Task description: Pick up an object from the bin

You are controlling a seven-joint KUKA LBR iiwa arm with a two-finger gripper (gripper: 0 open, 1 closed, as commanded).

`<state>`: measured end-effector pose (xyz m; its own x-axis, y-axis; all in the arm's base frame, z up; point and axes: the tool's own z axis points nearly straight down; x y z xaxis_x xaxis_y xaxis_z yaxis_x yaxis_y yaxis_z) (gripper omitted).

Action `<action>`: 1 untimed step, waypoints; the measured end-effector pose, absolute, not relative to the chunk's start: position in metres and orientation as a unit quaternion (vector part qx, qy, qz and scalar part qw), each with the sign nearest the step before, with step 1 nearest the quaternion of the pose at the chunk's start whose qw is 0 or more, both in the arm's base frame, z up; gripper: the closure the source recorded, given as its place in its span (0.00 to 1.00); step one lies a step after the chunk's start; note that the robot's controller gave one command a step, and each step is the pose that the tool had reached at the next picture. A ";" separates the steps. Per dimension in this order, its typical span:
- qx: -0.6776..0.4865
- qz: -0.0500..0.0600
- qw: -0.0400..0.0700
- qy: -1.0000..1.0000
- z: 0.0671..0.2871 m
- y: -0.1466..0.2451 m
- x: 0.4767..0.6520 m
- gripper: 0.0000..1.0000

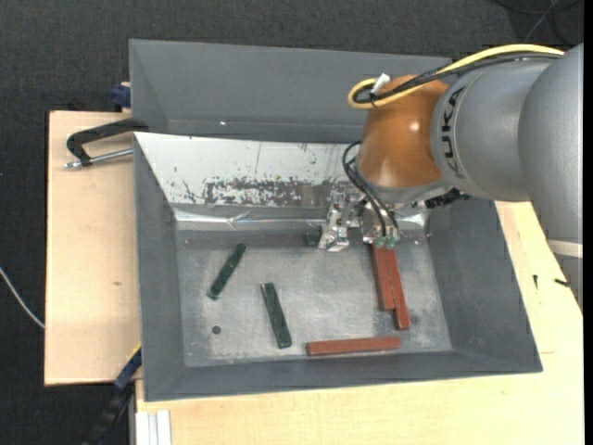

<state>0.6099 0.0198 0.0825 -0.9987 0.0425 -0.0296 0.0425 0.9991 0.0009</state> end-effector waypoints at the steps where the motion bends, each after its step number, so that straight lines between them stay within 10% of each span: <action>1: -0.006 0.000 0.005 1.000 0.092 0.017 0.604 1.00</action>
Offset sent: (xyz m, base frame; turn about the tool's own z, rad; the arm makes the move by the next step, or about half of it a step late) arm -0.0101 0.0070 0.0355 -0.0457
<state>0.6042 0.0172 0.0925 -0.9999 -0.0119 -0.0106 -0.0119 0.9999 -0.0001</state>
